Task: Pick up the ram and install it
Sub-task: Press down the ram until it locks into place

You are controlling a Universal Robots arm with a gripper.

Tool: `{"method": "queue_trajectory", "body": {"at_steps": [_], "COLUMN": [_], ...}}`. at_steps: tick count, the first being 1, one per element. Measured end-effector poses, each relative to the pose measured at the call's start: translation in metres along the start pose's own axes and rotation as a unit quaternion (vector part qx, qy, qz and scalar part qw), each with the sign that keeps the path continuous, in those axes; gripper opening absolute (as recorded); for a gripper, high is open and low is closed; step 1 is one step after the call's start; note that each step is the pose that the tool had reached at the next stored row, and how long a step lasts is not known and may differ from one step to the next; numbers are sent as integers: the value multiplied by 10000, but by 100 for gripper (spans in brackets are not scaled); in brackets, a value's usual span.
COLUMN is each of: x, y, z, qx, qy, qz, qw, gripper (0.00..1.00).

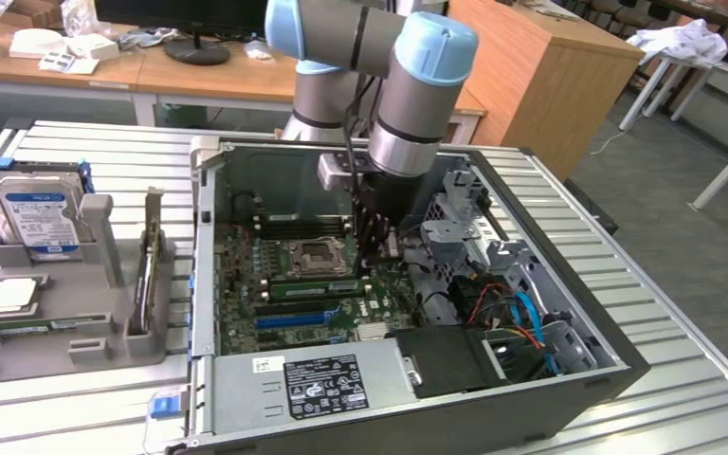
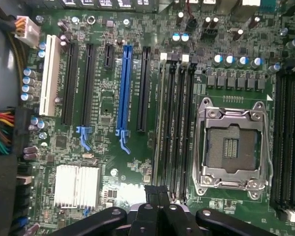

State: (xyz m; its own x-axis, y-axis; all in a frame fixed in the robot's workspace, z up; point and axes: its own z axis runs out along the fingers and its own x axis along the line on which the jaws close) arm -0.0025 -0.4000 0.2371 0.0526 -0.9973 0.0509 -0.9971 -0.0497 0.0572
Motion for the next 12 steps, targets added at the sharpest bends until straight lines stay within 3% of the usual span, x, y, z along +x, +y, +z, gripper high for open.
{"method": "queue_trajectory", "body": {"at_steps": [12], "x": [-10], "y": [-22], "z": [129], "qx": [0], "qy": [4], "qz": [0], "qw": [10000], "gripper": [11]}}
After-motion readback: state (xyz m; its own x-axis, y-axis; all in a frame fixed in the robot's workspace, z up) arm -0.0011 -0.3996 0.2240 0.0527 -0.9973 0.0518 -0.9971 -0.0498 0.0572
